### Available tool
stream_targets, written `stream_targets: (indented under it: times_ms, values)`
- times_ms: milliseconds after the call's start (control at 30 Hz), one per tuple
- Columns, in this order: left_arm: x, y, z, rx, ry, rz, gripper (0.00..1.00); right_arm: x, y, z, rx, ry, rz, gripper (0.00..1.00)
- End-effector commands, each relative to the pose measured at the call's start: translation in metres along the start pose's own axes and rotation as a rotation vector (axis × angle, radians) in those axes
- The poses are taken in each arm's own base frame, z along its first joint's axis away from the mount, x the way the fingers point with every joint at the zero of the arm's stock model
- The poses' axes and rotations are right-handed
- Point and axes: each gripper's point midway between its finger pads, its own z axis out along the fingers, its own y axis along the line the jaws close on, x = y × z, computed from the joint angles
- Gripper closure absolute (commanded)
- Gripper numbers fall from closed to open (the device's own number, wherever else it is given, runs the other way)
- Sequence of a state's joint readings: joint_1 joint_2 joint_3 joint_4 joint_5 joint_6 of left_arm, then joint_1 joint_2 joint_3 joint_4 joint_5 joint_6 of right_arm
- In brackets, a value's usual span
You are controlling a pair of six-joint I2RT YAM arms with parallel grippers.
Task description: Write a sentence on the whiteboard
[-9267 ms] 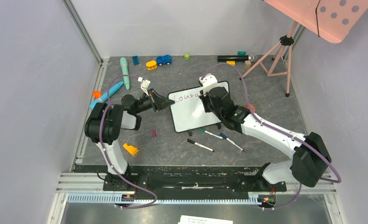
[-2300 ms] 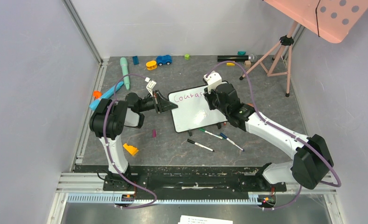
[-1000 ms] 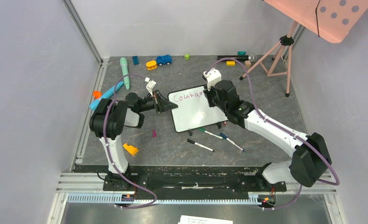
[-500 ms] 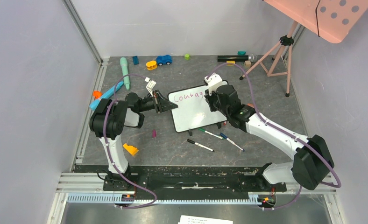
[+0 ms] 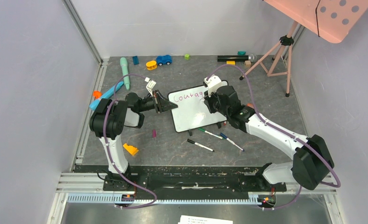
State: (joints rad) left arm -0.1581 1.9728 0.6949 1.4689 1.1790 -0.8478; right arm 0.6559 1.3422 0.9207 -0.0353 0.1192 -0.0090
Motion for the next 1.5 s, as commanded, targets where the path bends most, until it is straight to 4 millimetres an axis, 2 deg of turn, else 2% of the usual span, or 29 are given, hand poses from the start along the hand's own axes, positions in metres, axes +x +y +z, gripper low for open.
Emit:
stream_targets:
  times_ms: [0, 367, 567, 667, 967, 1467]
  values:
    - [-0.009, -0.010, 0.004, 0.059, 0.004, 0.098, 0.98, -0.018, 0.000, 0.005, -0.009, -0.041, 0.015, 1.00]
    - [-0.009, -0.011, 0.004, 0.060, 0.004, 0.099, 0.98, -0.047, -0.001, -0.008, -0.014, -0.116, 0.023, 1.00]
    - [-0.009, -0.010, 0.004, 0.059, 0.003, 0.097, 0.98, -0.053, -0.003, -0.022, -0.028, -0.149, 0.053, 1.00]
    - [-0.009, -0.010, 0.004, 0.058, 0.003, 0.097, 0.98, -0.054, -0.011, -0.025, -0.006, -0.155, 0.066, 1.00]
    - [-0.009, -0.010, 0.004, 0.059, 0.004, 0.098, 0.98, -0.049, -0.034, -0.018, 0.093, -0.123, 0.073, 1.00]
    - [-0.009, -0.010, 0.004, 0.059, 0.004, 0.097, 0.98, -0.053, -0.030, -0.006, 0.068, -0.125, 0.062, 1.00]
